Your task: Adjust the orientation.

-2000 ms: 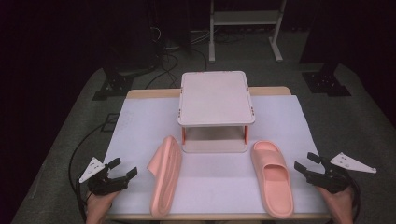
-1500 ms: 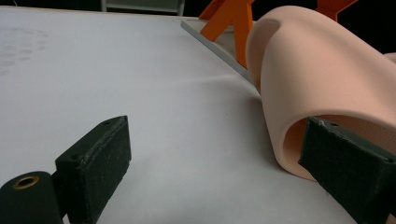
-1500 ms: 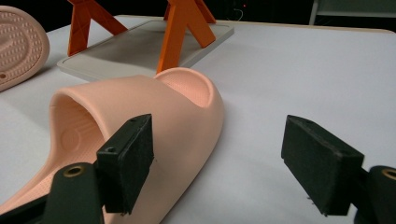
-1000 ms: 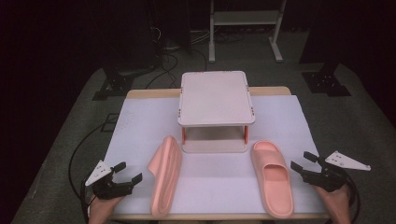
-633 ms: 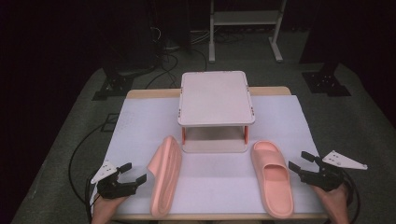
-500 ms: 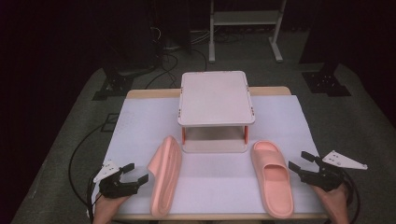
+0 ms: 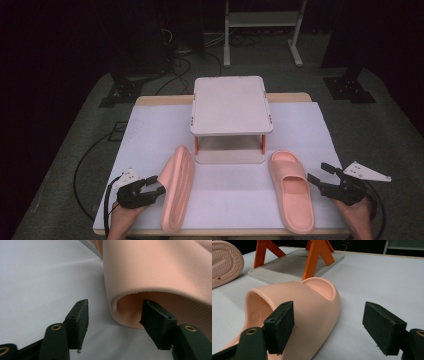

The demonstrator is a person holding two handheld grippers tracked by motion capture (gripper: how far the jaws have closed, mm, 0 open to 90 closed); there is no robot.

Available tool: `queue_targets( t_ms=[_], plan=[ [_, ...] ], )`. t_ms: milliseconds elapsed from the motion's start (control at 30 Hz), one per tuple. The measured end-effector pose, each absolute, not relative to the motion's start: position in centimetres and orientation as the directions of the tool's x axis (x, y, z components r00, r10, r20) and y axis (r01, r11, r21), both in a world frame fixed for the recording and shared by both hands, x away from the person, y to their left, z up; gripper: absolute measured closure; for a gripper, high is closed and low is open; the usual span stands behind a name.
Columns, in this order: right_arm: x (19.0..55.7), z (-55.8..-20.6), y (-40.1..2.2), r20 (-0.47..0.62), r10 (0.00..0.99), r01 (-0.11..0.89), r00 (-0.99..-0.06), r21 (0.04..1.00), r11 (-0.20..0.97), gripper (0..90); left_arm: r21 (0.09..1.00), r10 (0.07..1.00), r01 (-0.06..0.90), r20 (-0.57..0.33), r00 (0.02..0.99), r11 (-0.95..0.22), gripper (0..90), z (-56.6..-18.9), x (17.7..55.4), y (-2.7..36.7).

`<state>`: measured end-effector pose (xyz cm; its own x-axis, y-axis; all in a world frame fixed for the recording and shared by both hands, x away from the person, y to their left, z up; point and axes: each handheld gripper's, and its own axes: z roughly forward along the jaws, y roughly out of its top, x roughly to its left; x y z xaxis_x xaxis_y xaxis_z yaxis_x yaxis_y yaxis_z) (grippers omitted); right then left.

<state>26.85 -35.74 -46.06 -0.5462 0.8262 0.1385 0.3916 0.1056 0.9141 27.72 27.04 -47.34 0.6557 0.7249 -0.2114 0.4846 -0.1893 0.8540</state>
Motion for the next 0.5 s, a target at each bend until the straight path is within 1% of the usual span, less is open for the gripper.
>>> queue_targets(
  t_ms=[400, 467, 500],
  plan=[
    [26.67, -46.08, -35.85, 0.143, 0.825, 0.397, -0.547, 0.912, 0.105, 24.7, 0.862, 0.702, 0.472, -0.221, 0.677, -0.185, 45.3, -47.13, 27.99, 26.15],
    [26.65, -46.11, -35.89, 0.142, 0.824, 0.396, -0.548, 0.912, 0.106, 24.7, 0.865, 0.701, 0.467, -0.217, 0.679, -0.185, 45.2, -47.04, 27.95, 26.05],
    [26.65, -46.13, -35.92, 0.141, 0.824, 0.396, -0.548, 0.912, 0.107, 24.7, 0.867, 0.699, 0.465, -0.220, 0.681, -0.180, 43.5, -46.99, 27.93, 26.03]
  ],
)
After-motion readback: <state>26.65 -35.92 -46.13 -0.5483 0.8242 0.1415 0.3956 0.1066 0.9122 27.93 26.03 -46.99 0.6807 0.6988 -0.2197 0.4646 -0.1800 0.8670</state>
